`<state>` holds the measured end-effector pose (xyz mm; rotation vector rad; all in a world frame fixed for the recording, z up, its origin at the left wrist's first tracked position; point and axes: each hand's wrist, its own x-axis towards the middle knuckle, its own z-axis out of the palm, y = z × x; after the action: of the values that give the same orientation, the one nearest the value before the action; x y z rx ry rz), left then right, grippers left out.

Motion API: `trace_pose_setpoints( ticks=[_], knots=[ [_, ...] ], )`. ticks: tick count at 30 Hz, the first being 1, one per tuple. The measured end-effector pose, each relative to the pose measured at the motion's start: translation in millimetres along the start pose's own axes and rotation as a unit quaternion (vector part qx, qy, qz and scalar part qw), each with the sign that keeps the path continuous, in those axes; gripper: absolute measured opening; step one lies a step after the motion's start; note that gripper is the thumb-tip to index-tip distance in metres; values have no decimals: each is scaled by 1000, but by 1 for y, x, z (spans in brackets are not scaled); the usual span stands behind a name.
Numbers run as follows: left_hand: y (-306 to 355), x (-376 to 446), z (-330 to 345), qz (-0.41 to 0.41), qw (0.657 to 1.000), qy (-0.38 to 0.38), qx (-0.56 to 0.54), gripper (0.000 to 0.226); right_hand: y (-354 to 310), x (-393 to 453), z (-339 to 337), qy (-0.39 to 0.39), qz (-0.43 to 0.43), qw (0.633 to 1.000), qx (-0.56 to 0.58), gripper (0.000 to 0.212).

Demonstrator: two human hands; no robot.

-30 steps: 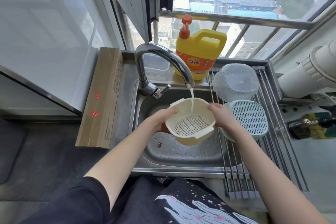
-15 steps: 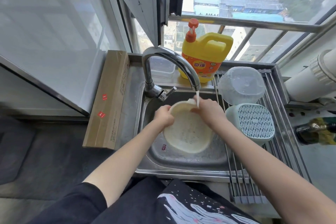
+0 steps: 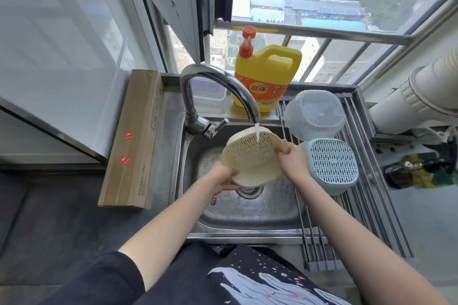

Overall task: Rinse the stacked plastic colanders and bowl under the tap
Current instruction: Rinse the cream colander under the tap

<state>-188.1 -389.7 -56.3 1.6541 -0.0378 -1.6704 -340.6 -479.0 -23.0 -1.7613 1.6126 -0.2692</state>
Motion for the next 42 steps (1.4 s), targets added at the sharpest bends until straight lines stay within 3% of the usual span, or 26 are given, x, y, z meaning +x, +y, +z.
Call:
trace_pose_setpoints(
  ticks=[2,5,7,9,11,12,14,17,20,22,25,27,30,32,37,42],
  knots=[
    [5,-2,-1,64,996,48,32,38,4,-1,0,-40,20,998,47,42],
    [10,-5,-5,193,970,99,111,26,2,-3,-1,-97,93,978,163,50],
    [10,-8,-9,286,930,135,188,29,8,-5,-3,-167,188,911,326,63],
    [7,-9,-15,361,883,150,259,37,18,-8,-8,-202,253,809,491,76],
    [2,-10,-23,406,831,154,347,50,22,-13,-12,-215,303,715,592,64],
    [0,-11,-27,422,807,148,387,57,25,-15,-12,-212,328,695,604,55],
    [-1,-15,-30,432,762,129,466,65,32,-16,-7,-211,367,719,551,53],
    [1,-15,-26,433,702,46,564,78,32,-18,2,-301,375,764,431,89],
    [12,-3,-25,435,687,-14,581,89,23,-24,7,-309,389,770,401,63],
    [25,-7,-23,461,659,22,594,82,23,-21,13,-258,382,787,410,56],
    [44,-15,-20,568,501,157,634,57,22,-15,22,-204,364,789,451,70],
    [58,-14,-16,553,418,157,703,52,17,-9,26,-168,342,797,469,73],
    [87,-6,-9,390,371,101,837,47,7,-8,27,-86,301,828,465,65],
    [99,-6,-9,348,323,94,875,36,3,-9,29,-57,291,835,463,56],
    [91,1,-13,314,262,146,901,40,5,-19,40,-77,298,834,458,51],
    [90,4,-16,331,280,167,886,42,6,-23,43,-81,289,843,446,52]
  ],
)
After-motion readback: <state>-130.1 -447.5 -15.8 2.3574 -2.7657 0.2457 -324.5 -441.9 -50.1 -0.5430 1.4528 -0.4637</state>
